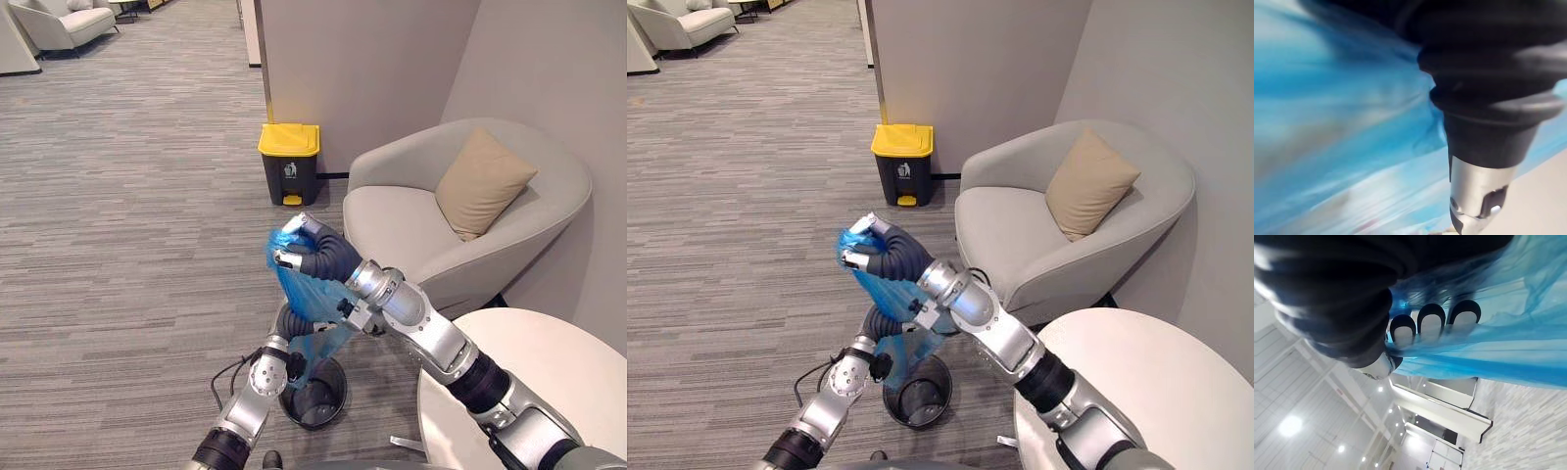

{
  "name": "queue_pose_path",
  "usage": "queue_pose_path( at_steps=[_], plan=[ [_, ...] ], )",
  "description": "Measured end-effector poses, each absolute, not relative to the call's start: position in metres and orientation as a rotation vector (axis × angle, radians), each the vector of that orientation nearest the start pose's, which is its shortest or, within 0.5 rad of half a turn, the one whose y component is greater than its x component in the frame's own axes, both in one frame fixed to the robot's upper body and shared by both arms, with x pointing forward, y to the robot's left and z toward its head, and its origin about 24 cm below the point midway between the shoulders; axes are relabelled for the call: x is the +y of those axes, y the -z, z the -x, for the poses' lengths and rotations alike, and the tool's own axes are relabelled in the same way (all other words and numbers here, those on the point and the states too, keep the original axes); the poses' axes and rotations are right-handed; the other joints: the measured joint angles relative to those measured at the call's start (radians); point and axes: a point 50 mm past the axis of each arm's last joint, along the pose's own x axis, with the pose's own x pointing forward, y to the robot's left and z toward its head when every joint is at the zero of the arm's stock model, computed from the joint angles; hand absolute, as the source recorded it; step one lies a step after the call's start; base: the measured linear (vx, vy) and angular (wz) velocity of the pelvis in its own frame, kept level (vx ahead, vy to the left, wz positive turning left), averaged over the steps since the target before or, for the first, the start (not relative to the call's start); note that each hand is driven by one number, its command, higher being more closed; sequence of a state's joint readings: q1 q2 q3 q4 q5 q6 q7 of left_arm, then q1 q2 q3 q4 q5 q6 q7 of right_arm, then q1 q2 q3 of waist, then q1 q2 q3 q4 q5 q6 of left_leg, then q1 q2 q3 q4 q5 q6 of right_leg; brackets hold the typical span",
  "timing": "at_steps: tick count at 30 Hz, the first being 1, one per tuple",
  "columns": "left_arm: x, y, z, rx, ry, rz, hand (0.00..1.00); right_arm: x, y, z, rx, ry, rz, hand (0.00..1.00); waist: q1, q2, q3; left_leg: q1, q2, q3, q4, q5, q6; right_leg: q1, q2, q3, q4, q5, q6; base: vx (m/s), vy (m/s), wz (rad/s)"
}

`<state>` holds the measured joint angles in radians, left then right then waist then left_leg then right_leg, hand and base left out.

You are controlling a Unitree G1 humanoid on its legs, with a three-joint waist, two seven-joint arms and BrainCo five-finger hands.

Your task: Gather rubbish on tea table into small bin, then transfer packed bag to large trash can.

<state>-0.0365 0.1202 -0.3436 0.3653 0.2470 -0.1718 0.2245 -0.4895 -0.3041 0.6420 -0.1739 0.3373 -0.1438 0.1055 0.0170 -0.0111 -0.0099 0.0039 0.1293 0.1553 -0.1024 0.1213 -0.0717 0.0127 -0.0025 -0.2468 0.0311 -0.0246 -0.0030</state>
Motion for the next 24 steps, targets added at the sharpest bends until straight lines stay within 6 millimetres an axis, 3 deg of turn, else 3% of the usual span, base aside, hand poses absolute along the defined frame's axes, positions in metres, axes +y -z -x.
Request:
queue_pose_path(
  at_steps=[13, 24],
  plan=[
    [0.103, 0.019, -0.238, 0.09, 0.102, -0.36, 0.0, -0.002, -0.183, -0.248, -0.582, -0.961, -0.062, 1.0, 0.001, -0.011, -0.007, 0.004, -0.001, -0.001, -0.001, 0.001, -0.001, 0.003, -0.001, -0.001, 0.001, 0.0, 0.0, 0.0, 0.0, 0.0],
    [0.091, 0.009, -0.244, 0.064, 0.051, -0.331, 0.0, 0.029, -0.163, -0.228, -0.483, -1.105, -0.128, 1.0, 0.002, -0.012, -0.008, 0.007, -0.001, -0.005, -0.001, 0.001, -0.001, 0.008, -0.002, -0.003, 0.0, 0.0, 0.0, 0.0, 0.0, 0.0]
  ],
)
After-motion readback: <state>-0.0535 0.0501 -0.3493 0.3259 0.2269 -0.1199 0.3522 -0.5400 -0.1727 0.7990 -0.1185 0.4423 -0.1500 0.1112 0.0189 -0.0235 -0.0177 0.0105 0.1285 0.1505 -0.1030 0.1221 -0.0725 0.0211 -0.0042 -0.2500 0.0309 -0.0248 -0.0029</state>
